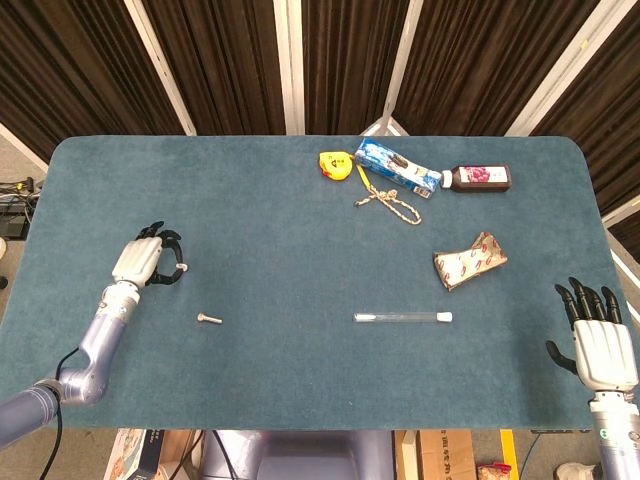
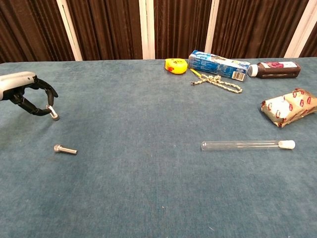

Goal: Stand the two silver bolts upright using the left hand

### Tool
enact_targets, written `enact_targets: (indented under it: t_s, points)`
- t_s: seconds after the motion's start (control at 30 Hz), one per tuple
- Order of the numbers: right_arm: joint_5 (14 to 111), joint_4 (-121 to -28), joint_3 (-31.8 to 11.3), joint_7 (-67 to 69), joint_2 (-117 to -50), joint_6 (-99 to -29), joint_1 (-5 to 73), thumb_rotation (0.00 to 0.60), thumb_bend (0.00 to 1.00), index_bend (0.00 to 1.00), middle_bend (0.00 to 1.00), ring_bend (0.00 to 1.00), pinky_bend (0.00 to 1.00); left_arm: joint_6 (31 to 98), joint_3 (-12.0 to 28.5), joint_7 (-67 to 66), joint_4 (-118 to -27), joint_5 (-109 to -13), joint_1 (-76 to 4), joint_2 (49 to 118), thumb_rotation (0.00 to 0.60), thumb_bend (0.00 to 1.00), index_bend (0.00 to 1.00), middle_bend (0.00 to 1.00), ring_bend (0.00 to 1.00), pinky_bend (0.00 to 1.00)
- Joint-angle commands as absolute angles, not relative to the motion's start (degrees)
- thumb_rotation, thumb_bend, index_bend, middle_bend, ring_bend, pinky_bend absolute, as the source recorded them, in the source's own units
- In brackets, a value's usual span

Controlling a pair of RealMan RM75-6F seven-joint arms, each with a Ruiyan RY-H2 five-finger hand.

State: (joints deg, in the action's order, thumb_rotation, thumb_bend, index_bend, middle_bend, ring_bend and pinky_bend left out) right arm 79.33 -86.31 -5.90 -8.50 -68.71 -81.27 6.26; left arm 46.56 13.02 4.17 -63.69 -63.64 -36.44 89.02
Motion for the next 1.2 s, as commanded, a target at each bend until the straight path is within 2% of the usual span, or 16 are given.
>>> enact_targets:
  t_s: [0.03,0.17,0.4,0.57,0.87,1.0,1.2]
  points:
    - [79.3,-86.3,-5.9,-8.5,-68.7,-81.3,6.2,0.600,0.25,0.14,0.08,0.12,0.00,46.0,12.8,3.3,-63.8,-63.1,-36.7,88.9,0.600,0.46,0.54,0.23,0.01,0.06]
    - [79.4,-86.3,-5.9,-8.5,-68.7,-81.5,6.2,0.600,0.25,0.14,0.08,0.12,0.00,46.2,12.8,2.2,-63.9,-62.6,-36.8,88.8,0.600,0.46,0.49,0.22,0.01,0.05]
    - [79.3,-86.4,-5.9,-8.7,-68.8,-81.5,6.2,0.600,0.25,0.14,0.08,0.12,0.00,46.4,12.4,0.1,-66.0,-62.4,-36.9,87.2,0.600,0.40,0.31,0.16,0.00,0.04]
    - [79.2,-86.4,-5.9,-9.1,-69.0,-81.2,6.3,0.600,0.25,0.14,0.08,0.12,0.00,49.6,12.6,-2.1,-71.5,-64.0,-36.5,84.0,0.600,0.38,0.27,0.14,0.00,0.04]
    - [79.1,-87.0,-5.8,-9.9,-69.0,-81.4,6.3,0.600,0.25,0.14,0.08,0.12,0.00,60.1,12.5,-15.2,-91.6,-66.4,-34.2,74.6,0.600,0.38,0.30,0.15,0.00,0.04]
    - [79.0,-87.2,-5.8,-10.1,-69.0,-81.3,6.3,0.600,0.25,0.14,0.08,0.12,0.00,60.7,10.8,-23.4,-99.8,-65.4,-34.4,72.1,0.600,0.38,0.32,0.15,0.00,0.04]
    - [79.0,-87.4,-6.0,-10.0,-68.8,-81.9,6.1,0.600,0.25,0.14,0.08,0.12,0.00,60.4,8.2,-33.6,-103.9,-61.3,-35.8,73.1,0.600,0.38,0.37,0.15,0.00,0.04]
